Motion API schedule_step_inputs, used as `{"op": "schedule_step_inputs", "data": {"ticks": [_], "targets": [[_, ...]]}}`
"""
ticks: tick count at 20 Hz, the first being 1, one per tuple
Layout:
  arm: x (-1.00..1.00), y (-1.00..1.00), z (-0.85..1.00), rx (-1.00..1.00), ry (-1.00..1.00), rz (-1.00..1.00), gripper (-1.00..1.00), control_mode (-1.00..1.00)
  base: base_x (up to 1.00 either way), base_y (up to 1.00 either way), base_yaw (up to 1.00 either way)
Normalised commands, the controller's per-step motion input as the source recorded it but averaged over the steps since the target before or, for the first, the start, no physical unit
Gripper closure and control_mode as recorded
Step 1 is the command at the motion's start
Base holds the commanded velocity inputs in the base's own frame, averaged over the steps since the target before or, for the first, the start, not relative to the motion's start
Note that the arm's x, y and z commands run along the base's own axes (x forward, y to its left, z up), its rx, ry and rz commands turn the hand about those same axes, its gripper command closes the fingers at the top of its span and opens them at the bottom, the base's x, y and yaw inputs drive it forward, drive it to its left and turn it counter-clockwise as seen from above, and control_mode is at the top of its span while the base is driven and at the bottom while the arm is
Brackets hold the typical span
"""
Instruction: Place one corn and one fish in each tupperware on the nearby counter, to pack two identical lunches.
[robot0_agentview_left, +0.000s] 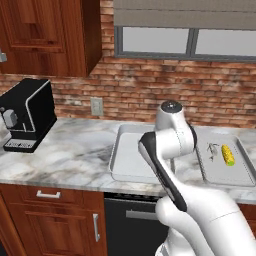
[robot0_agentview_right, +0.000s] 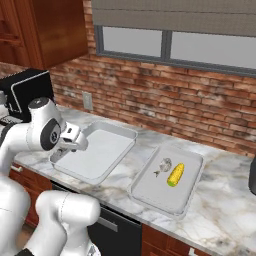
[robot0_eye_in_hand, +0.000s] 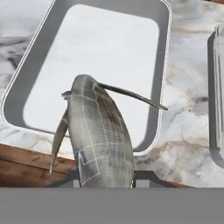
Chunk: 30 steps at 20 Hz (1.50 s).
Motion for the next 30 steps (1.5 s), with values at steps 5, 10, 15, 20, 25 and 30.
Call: {"op": "schedule_step_inputs", "data": {"ticks": [5,10,15,20,25,30], "targets": [[0.74,0.02,-0.39,0.00,0.03,0.00,1.00,-1.00,0.00,0.00,0.00],[0.70,0.08,-0.52,0.00,0.00,0.00,1.00,-1.00,0.00,0.00,0.00],[0.66,0.13,-0.56,0.00,0.00,0.00,1.00,-1.00,0.00,0.00,0.00],[0.55,0.02,-0.45,0.00,0.02,0.00,1.00,-1.00,0.00,0.00,0.00],[0.59,0.12,-0.41,0.00,0.02,0.00,1.00,-1.00,0.00,0.00,0.00],[0.64,0.24,-0.42,0.00,0.01,-0.01,-1.00,-1.00,0.00,0.00,0.00]]}}
